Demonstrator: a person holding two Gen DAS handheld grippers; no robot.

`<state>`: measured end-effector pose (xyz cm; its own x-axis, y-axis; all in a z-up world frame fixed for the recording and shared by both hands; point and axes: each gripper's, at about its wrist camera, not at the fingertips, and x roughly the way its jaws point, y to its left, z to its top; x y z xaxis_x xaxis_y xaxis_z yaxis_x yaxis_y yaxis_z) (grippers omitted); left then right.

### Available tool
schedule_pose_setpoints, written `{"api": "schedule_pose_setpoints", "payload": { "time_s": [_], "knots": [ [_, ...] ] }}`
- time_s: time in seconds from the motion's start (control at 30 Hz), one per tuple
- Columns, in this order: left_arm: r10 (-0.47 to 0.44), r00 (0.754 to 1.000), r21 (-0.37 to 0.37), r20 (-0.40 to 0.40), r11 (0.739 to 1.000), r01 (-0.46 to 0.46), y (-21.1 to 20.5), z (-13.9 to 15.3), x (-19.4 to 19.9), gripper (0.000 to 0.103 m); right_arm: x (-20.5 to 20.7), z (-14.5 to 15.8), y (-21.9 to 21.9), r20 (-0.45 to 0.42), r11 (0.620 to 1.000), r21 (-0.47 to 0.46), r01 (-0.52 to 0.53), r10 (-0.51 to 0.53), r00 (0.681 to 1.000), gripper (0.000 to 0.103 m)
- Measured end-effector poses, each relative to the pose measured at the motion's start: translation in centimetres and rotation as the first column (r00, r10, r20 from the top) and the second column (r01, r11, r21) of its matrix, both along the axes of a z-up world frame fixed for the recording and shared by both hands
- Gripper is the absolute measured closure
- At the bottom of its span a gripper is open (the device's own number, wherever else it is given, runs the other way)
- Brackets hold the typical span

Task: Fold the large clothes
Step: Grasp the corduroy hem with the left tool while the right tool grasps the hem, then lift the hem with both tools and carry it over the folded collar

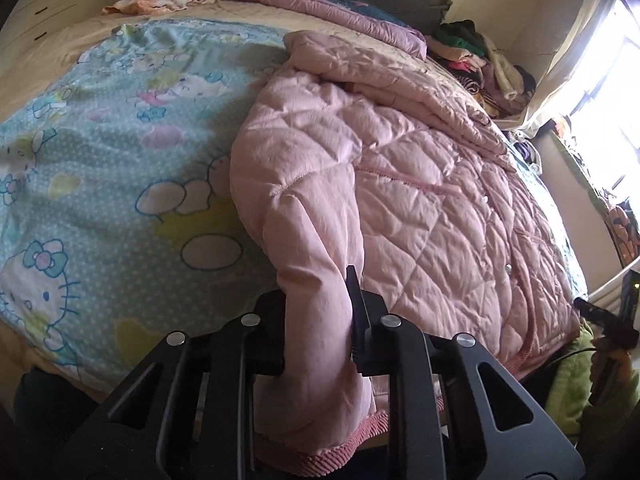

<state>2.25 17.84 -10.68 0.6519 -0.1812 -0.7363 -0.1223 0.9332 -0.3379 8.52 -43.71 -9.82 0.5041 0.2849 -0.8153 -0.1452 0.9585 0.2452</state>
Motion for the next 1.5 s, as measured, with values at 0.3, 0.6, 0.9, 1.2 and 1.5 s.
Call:
{"api": "schedule_pose_setpoints", "payload": {
  "time_s": [0.3, 0.6, 0.9, 1.2, 1.5],
  "knots": [
    [-0.012, 1.000, 0.016, -0.016, 1.000, 0.012, 0.0, -0.4, -0.3, 0.085, -0.5, -2.3, -0.8, -0.083, 1.000, 0.031, 0.000, 0.003, 0.997, 0.006],
    [-0.042, 0.998, 0.060, -0.050, 0.997, 0.045, -0.3, -1.6, -1.8, 0.069, -1.7, -1.7, -0.9, -0.034, 0.999, 0.039, -0.032, 0.033, 0.999, 0.035],
    [-0.052, 0.998, 0.141, -0.027, 0.988, 0.056, -1.6, -1.0, -2.6, 0.089, -2.5, 2.1, 0.1, 0.128, 0.995, 0.019, -0.098, 0.095, 0.987, 0.076],
    [-0.053, 0.990, 0.140, 0.134, 0.990, 0.034, -1.8, 4.0, -1.8, 0.094, -1.7, 5.6, 0.4, 0.242, 0.988, 0.096, -0.117, 0.090, 0.966, 0.080],
    [-0.040, 0.973, 0.109, 0.228, 0.994, 0.016, -1.7, 7.2, 0.8, 0.094, -0.2, 8.1, 0.4, 0.322, 0.982, 0.156, -0.106, 0.051, 0.945, 0.082]
  ]
}}
